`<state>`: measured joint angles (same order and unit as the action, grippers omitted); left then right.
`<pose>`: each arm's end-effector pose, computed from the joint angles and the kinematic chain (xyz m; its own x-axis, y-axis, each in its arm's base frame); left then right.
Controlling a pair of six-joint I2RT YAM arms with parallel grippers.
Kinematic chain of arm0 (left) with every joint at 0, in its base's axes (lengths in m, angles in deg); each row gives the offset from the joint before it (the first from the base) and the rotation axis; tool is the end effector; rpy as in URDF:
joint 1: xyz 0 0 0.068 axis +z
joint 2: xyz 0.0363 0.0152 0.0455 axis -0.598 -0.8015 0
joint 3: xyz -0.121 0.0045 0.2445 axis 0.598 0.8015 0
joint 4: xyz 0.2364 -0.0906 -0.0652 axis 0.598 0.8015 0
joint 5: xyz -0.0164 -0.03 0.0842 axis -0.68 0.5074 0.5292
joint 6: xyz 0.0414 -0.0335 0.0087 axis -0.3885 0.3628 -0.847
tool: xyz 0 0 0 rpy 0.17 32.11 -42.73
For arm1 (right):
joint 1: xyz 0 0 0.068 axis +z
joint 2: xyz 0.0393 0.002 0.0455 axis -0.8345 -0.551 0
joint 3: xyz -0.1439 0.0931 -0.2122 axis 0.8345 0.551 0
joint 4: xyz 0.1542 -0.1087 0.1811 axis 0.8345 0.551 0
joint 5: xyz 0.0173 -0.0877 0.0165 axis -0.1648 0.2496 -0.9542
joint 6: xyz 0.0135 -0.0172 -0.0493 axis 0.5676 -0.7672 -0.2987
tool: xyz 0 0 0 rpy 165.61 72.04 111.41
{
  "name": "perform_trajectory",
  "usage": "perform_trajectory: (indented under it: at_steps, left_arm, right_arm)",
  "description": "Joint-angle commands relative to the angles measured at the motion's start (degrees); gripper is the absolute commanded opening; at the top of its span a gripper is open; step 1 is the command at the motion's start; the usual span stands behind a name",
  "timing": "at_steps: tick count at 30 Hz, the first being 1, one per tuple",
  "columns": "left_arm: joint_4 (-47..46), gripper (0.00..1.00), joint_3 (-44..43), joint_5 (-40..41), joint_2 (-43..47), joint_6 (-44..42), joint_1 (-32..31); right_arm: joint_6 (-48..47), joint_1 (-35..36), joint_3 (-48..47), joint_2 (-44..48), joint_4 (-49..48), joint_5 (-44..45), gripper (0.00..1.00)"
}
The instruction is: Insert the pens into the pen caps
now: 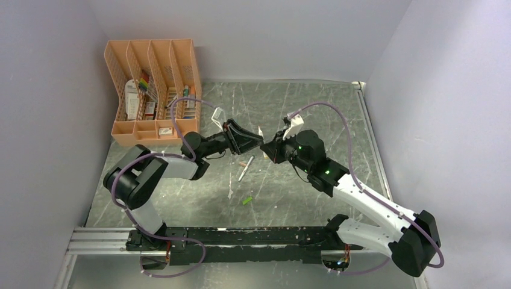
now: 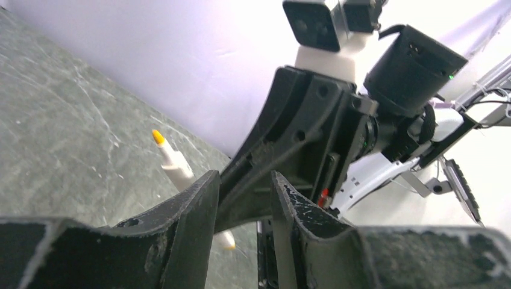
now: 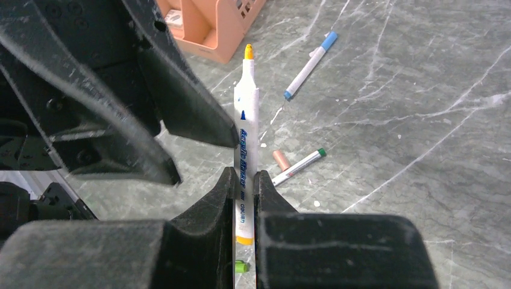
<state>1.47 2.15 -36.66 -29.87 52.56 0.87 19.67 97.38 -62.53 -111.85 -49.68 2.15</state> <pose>0.2455 -0.2057 0.2327 -0.5992 -0.3653 -0.7124 0.7782 -0.0569 -0.6254 0.1799 0.1560 0.2908 -0.4666 0.1208 -0.8762 -0.5211 0.7629 0.3827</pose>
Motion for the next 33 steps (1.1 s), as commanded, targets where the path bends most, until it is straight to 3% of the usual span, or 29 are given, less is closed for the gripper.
perform_trajectory:
  at_steps: [1,10,15,22,28,33]
  left_arm:
    - [1.88,0.46,-2.62,3.85,0.54,-3.44,-0.59]
    - [3.67,0.46,-1.21,4.86,3.37,-4.58,-0.87]
    - [7.31,0.59,-1.70,5.90,5.13,-6.05,-0.50]
    - [16.32,0.64,-4.32,8.39,5.80,-11.21,-3.03]
    - [16.96,0.64,-6.81,9.26,4.95,-11.30,-3.73]
    - [17.72,0.52,-8.99,10.98,3.99,-11.22,-3.94]
  right_arm:
    - [-0.92,0.93,-0.64,1.55,-1.51,0.30,0.00]
    - [-0.82,1.20,-0.94,3.51,0.21,5.15,0.00]
    - [-1.65,1.20,-2.09,5.38,1.14,6.24,0.00]
    - [-1.31,1.59,-1.86,5.52,0.58,5.67,0.00]
    - [-1.04,2.40,-1.58,4.89,-0.04,4.86,0.00]
    - [-0.96,3.24,-1.69,4.82,-0.24,5.28,0.00]
